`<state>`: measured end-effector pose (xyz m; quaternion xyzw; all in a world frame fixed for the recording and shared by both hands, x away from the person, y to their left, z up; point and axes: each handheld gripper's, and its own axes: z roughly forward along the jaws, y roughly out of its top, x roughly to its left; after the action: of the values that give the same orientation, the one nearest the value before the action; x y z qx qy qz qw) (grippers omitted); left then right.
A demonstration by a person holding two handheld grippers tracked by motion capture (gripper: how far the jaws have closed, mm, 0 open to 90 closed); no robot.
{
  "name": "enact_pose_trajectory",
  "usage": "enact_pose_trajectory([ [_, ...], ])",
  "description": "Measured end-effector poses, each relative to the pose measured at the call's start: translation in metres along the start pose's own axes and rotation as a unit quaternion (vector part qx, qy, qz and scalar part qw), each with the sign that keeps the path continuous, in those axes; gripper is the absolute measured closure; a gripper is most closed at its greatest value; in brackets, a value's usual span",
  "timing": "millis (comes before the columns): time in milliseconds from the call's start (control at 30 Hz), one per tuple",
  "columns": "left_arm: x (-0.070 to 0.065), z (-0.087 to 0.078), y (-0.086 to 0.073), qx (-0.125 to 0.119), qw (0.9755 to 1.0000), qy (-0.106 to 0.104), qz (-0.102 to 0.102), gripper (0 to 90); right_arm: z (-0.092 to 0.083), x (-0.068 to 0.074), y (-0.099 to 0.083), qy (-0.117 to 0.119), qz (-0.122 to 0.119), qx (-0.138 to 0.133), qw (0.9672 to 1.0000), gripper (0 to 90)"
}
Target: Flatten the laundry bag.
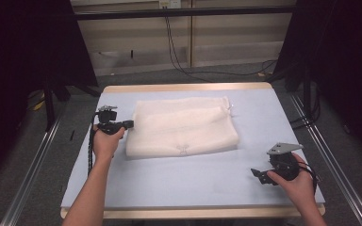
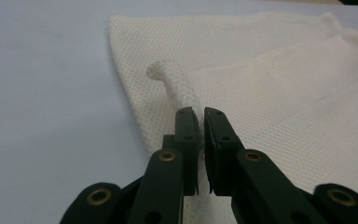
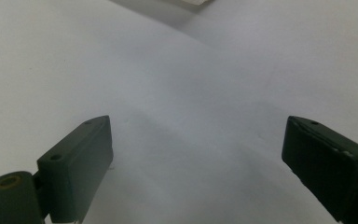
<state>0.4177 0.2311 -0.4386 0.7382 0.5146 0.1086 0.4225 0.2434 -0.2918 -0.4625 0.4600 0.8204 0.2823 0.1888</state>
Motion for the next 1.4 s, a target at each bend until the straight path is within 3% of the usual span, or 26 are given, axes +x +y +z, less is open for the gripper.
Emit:
enact_pose_trajectory([
  [100,-0.005,-0.003,-0.001,-0.007,0.9997,-0.013,-0.021,85.5,0.0,0.0,0.0,0.001,-0.001,0.0,1.0,8.2],
  [167,-0.011,-0.006,-0.002,-0.017,0.9994,-0.019,-0.024,86.1,0.0,-0.001,0.0,0.001,-0.002,-0.002,1.0,8.2],
  [367,-0.024,-0.012,-0.006,-0.018,0.9984,-0.048,-0.023,86.7,0.0,0.0,0.0,0.001,0.0,0.001,1.0,8.2],
  [667,-0.044,-0.022,-0.012,-0.011,0.9964,-0.084,0.005,87.1,0.001,0.002,0.001,0.002,-0.005,-0.001,1.0,8.2],
  [833,-0.056,-0.024,-0.023,-0.009,0.9934,-0.114,0.01,87.0,0.002,0.003,0.001,0.002,-0.005,0.002,1.0,8.2],
  [967,-0.06,-0.026,-0.032,-0.004,0.9925,-0.122,0.011,87.1,0.004,0.004,0.001,0.004,-0.008,0.0,1.0,8.2],
  [1267,-0.063,-0.028,-0.051,-0.012,0.9898,-0.142,-0.008,87.2,0.007,0.007,0.003,0.003,-0.009,0.003,0.9999,8.2],
  [1400,-0.066,-0.028,-0.06,0.0,0.9887,-0.15,-0.003,87.3,0.01,0.01,0.004,0.004,-0.01,0.006,0.9999,8.2],
])
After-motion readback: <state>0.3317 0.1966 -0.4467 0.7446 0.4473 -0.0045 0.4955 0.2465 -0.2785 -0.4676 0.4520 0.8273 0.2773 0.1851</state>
